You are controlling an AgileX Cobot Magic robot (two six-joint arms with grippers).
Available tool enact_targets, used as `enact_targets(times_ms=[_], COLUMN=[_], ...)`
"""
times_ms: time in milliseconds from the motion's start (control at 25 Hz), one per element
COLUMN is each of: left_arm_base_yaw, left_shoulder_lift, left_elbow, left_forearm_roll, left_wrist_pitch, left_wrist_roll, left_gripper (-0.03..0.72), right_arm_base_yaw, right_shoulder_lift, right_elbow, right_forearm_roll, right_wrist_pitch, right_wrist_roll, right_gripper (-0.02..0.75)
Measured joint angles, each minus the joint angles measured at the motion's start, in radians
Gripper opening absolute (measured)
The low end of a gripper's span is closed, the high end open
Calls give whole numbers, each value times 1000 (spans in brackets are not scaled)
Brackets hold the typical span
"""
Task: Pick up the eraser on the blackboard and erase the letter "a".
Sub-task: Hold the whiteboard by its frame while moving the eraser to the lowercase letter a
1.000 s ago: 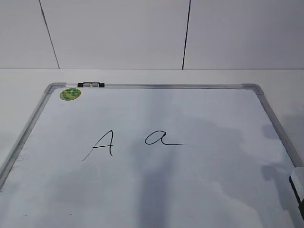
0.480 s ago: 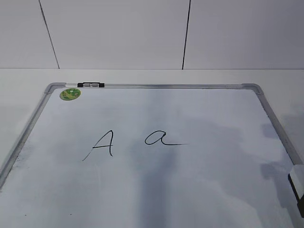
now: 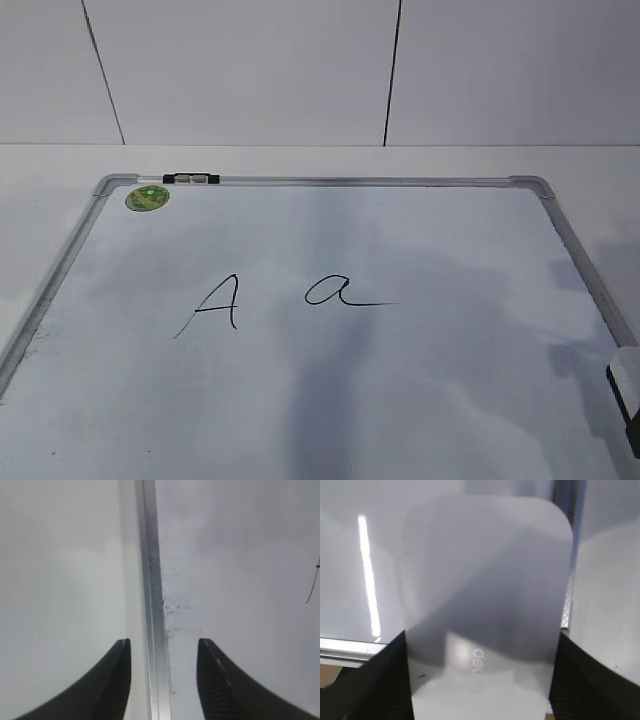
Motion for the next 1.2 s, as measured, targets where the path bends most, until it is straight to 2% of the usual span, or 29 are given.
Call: enact_targets(times_ms=[560, 680, 960, 1200], left_arm_base_yaw=[0, 0, 0, 0], left_shoulder_lift=[379, 413, 468, 502], left_elbow=[-244, -266, -279, -279], left_forearm_roll=[4, 4, 4, 4], left_wrist_pitch=[92, 92, 92, 85], left_wrist_roll=[33, 33, 33, 33], left_gripper=[350, 340, 260, 245], right_arm_base_yaw=[0, 0, 0, 0], right_shoulder_lift=[0, 0, 0, 0], right_elbow=[0, 0, 0, 0], right_forearm_roll=[0, 0, 0, 0], right_wrist_pitch=[0, 0, 0, 0], right_wrist_roll=[-2, -4, -6, -6], right_gripper=[573, 573, 572, 572])
